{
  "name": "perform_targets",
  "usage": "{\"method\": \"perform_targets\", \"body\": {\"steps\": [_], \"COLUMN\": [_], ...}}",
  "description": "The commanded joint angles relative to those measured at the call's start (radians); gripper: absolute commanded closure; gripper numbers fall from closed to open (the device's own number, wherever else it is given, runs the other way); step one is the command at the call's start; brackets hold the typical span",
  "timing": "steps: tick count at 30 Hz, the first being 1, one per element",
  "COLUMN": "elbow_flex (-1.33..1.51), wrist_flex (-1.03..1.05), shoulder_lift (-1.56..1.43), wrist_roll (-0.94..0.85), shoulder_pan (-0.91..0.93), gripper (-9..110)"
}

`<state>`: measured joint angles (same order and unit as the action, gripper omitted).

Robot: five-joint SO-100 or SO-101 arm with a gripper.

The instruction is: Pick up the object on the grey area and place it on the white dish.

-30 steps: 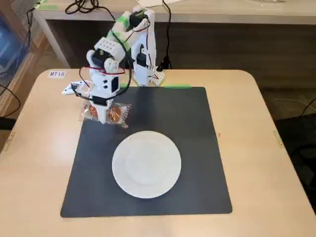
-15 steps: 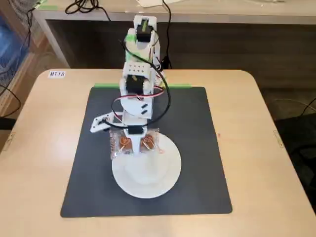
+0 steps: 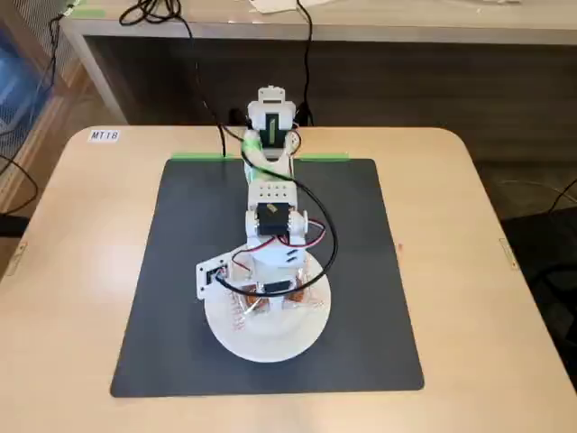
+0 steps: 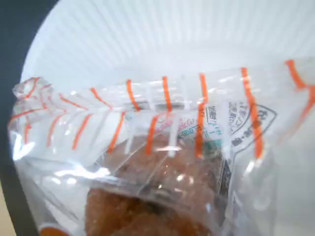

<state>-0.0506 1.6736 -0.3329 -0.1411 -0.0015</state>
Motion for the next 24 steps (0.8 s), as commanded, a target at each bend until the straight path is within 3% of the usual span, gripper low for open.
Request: {"method": "perform_targets", "body": {"steps": [1,5,12,24], "elbow_flex": [-0.087,-0.052,0.302,0.968], "wrist_flex": [0.023,0.026,0.026,0.026], "shoulder_lift": [0.018,-0.002,-0.239,-0.864], "wrist_roll": [0.003,0.008,-0.008,0.008], "shoulder_pan": [-0.017,-0.018,-0.015,0.006], "gripper": [85,81,60,51]}}
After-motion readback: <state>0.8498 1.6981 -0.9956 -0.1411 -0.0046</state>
